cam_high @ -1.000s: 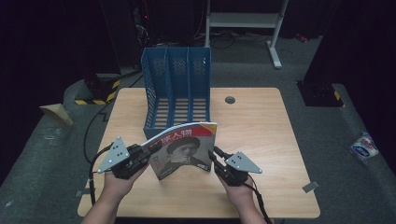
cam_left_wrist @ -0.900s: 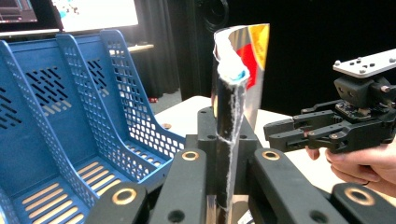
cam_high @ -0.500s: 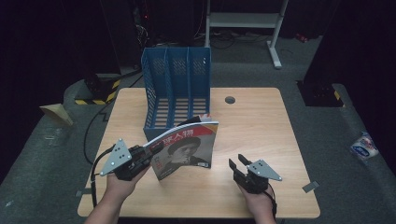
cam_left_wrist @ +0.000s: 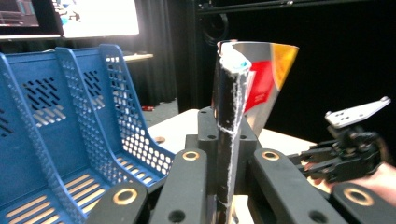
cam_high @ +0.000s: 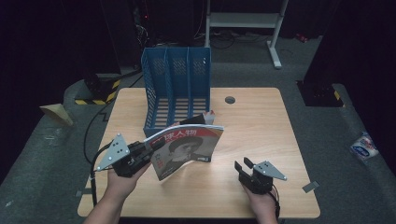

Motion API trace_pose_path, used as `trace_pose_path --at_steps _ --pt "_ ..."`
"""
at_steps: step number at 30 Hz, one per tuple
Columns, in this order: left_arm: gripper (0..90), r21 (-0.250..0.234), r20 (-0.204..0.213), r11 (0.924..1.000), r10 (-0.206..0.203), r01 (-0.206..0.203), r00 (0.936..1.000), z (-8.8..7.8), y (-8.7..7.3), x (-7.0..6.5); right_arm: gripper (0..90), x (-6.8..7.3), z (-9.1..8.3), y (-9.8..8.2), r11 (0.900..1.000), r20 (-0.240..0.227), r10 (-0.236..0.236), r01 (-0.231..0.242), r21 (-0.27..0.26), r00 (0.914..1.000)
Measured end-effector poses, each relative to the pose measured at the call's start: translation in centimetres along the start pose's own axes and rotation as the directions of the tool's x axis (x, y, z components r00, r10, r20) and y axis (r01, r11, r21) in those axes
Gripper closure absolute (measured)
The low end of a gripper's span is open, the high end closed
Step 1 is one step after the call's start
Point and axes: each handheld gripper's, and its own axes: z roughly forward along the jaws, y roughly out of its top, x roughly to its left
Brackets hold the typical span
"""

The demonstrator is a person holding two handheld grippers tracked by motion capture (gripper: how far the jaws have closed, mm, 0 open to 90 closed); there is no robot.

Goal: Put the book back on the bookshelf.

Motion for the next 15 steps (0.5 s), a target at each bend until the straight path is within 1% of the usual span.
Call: trace_pose_path --at_steps 1,4,8,11,13,15 --pt "86.9 -0.006 0.002 0.9999 -0.008 0.008 1.0 0.0 0.3 0.1 55.3 0.0 0.0 0.0 1.0 -0.001 0.004 -0.004 0.002 1.0" --pt "86.9 -0.029 0.007 0.9995 -0.012 0.012 0.9999 -0.4 1.0 0.3 55.2 -0.1 0.0 0.0 1.0 0.0 0.009 -0.009 0.0 1.0" --pt "86.9 -0.037 0.004 0.9992 -0.014 0.014 0.9999 -0.8 2.1 0.6 55.2 -0.2 0.0 -0.1 1.0 -0.001 0.008 -0.008 -0.005 1.0" --pt "86.9 -0.028 -0.008 0.9995 -0.014 0.014 0.9999 -1.0 2.9 1.0 55.2 -0.2 -0.1 -0.1 1.0 -0.003 0.007 -0.007 -0.006 1.0" --pt "86.9 -0.009 -0.018 0.9998 -0.017 0.017 0.9997 -1.2 3.5 1.2 55.2 -0.1 -0.1 -0.1 1.0 -0.005 0.008 -0.008 -0.007 1.0" --pt "86.8 0.006 -0.032 0.9999 -0.008 0.009 0.9995 -1.4 4.1 1.5 55.2 -0.1 -0.1 -0.1 1.0 -0.006 0.009 -0.009 -0.008 0.9999"
